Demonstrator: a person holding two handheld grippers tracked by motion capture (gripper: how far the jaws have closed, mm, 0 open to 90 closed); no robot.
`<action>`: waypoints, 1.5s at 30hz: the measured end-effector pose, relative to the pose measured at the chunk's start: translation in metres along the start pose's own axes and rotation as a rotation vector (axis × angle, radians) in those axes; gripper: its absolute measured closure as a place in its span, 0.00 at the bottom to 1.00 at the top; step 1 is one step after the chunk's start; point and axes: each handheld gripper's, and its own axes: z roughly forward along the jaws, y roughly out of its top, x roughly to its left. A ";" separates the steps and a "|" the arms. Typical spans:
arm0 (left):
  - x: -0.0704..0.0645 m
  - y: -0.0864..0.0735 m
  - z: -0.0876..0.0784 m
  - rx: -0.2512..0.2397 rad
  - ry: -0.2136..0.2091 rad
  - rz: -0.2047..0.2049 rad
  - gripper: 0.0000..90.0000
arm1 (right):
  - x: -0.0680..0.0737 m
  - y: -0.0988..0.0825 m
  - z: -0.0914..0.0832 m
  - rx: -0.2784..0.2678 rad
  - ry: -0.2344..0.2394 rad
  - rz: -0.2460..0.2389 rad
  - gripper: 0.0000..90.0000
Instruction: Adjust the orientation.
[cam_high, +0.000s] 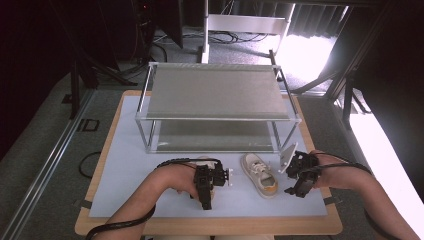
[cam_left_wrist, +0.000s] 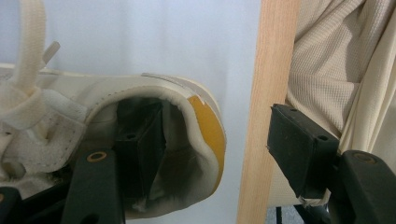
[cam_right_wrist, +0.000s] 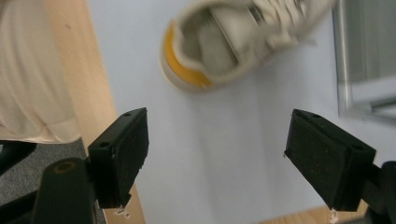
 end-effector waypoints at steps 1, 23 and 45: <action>0.000 0.000 0.000 0.000 0.002 -0.001 0.40 | 0.001 0.003 0.000 -0.007 0.005 -0.015 0.25; 0.000 0.000 0.000 -0.008 0.000 0.000 0.40 | 0.012 0.048 0.038 0.074 0.122 -0.331 0.72; 0.000 -0.004 -0.002 -0.023 0.012 0.000 0.41 | 0.009 0.055 0.053 -0.018 0.181 -0.261 0.82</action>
